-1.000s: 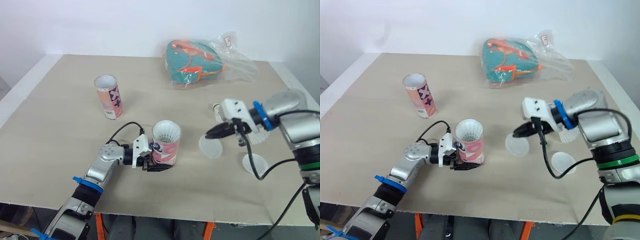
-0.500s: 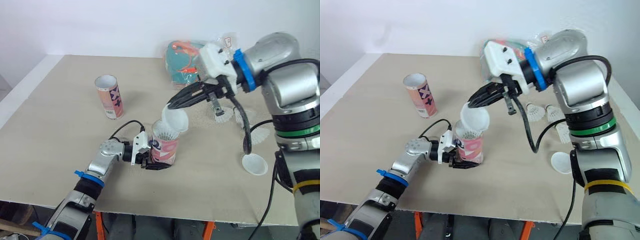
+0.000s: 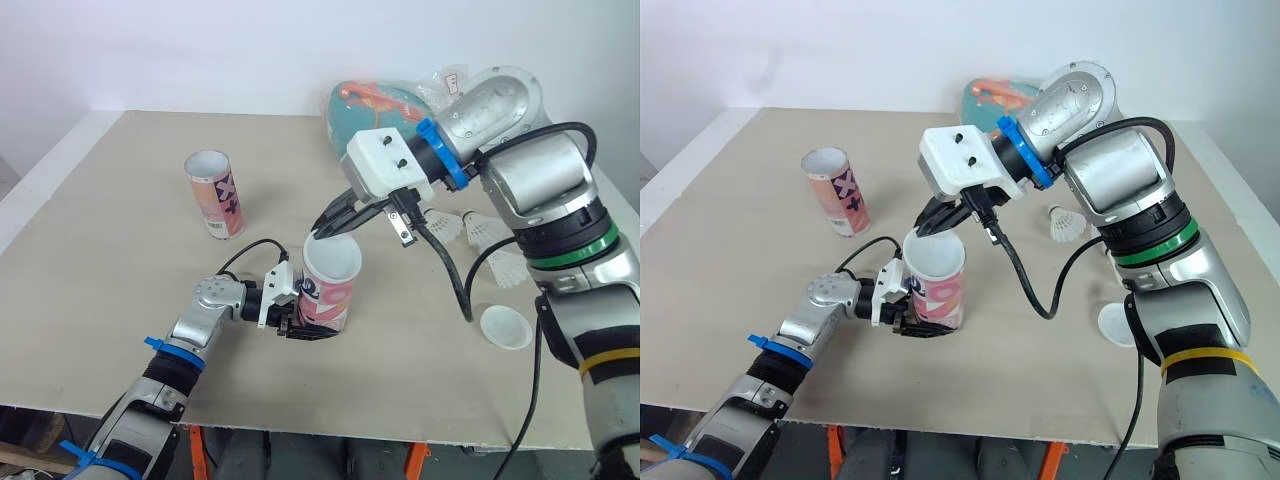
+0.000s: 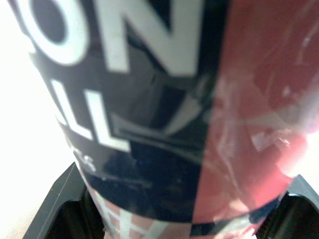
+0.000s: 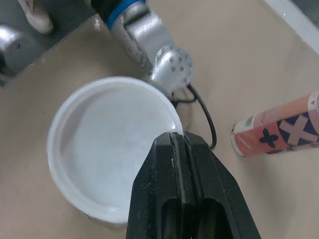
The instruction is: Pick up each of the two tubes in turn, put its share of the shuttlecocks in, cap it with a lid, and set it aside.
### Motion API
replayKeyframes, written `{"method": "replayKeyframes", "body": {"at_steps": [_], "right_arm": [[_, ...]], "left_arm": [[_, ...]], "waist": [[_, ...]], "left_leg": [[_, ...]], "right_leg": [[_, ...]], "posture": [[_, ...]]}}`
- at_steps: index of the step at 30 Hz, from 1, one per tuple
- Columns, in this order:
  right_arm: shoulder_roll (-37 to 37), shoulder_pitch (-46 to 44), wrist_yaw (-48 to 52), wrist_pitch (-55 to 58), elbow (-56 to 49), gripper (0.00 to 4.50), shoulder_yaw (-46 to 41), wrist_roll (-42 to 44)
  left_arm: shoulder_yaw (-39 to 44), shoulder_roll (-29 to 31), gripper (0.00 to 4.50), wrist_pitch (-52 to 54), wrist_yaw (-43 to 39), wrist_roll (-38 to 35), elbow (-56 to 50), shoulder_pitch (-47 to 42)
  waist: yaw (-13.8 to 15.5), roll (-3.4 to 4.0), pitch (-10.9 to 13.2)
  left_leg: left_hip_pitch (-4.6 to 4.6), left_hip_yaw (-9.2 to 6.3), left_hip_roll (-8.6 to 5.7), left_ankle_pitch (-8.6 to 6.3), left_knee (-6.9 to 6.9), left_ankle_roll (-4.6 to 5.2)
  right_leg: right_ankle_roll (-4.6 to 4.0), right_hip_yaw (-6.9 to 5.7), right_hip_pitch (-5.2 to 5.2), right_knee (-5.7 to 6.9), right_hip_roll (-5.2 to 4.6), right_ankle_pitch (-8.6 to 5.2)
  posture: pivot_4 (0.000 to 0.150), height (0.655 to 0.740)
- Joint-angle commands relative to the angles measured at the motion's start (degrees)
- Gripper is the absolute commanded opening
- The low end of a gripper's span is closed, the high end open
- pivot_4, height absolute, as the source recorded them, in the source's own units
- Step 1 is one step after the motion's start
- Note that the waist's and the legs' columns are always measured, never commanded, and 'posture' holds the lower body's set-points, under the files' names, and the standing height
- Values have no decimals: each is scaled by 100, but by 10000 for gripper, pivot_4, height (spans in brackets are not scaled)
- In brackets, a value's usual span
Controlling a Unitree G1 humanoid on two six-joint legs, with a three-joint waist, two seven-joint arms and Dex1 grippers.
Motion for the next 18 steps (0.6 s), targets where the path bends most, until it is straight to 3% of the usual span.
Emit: {"method": "replayKeyframes", "body": {"at_steps": [1, 18], "right_arm": [[42, -271, 231, -387, 289, 912, 33, -161], [-321, -353, 231, -334, 14, 912, 379, 362]], "left_arm": [[-257, 133, 31652, 49, -120, 274, 161, 174], [-275, 150, 31652, -204, -93, 339, 274, 190]], "waist": [[-1, 0, 0], [-6, 1, 0]], "left_leg": [[0, 0, 0, 0, 0, 0], [7, 0, 4, 0, -1, 0]], "right_leg": [[0, 0, 0, 1, 0, 0], [-10, 0, 0, 15, 3, -6]], "posture": [[1500, 7400], [1500, 7400]]}}
